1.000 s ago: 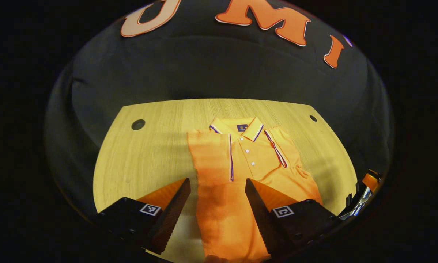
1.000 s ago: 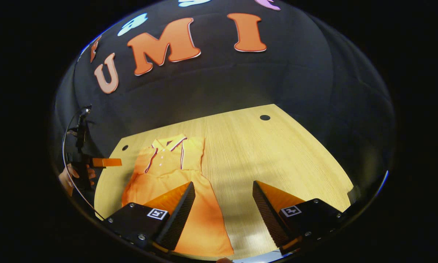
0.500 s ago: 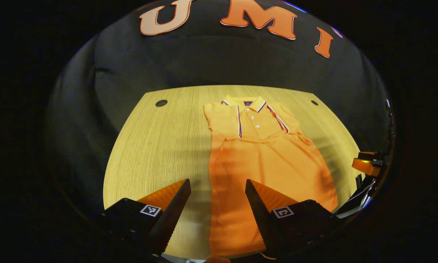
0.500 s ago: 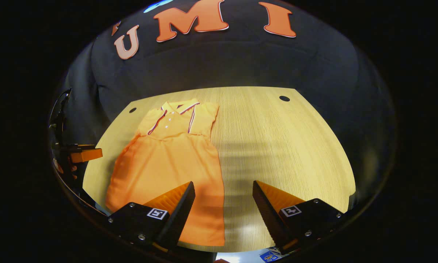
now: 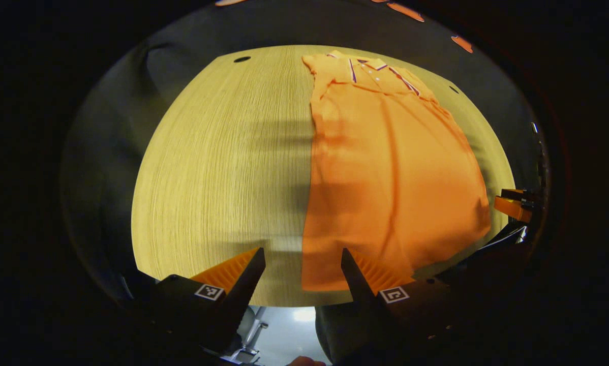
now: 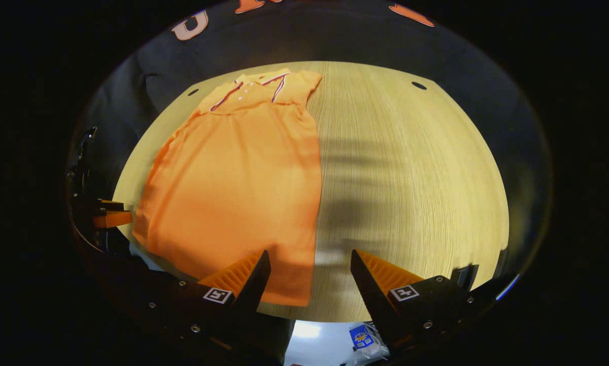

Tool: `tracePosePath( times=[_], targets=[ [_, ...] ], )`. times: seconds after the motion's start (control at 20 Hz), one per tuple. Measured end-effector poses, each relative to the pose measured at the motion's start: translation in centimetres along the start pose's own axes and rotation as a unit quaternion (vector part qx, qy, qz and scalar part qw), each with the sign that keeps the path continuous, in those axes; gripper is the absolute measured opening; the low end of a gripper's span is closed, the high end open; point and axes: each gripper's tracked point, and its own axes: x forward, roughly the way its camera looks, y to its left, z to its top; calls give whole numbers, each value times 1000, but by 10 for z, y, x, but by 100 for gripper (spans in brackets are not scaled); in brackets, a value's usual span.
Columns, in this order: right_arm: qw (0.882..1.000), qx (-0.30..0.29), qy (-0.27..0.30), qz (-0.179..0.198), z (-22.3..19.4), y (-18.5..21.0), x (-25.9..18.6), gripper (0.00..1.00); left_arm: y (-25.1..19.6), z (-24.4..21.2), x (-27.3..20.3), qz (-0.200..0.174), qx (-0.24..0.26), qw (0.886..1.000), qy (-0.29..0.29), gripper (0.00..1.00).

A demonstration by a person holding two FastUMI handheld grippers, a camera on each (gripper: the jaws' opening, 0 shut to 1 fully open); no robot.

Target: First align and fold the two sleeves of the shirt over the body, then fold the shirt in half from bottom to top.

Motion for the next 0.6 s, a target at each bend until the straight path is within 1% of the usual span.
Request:
tracePosePath(
  times=[0.1, 0.15, 0.2, 0.3, 0.35, 0.45, 0.55, 0.6],
  targets=[
    [1000, -14, 14, 4, -14, 3, -2, 97, -1, -10, 9, -3, -11, 1000, 16, 95],
    [1000, -17, 26, 1, -23, 1, -1, 97, -3, -16, 4, -7, -12, 1000, 23, 91],
    [999, -12, 37, -1, -30, -1, -1, 97, -4, -17, 6, -5, -10, 1000, 26, 95],
    [999, 14, 51, 15, -37, 10, 2, 98, -6, -23, 10, 2, -1, 999, 37, 95],
    [998, 21, 58, 16, -40, 14, 3, 97, -6, -26, 10, 4, 4, 999, 42, 95],
    [996, 14, 90, 7, -57, 15, 5, 96, -8, -31, 13, 10, 7, 999, 52, 95],
    [995, 6, 104, -7, -60, 16, 8, 96, -7, -29, 16, 12, 4, 998, 58, 95],
    [995, 10, 96, -4, -55, 20, 11, 97, -7, -30, 17, 15, 1, 998, 64, 95]
  ],
)
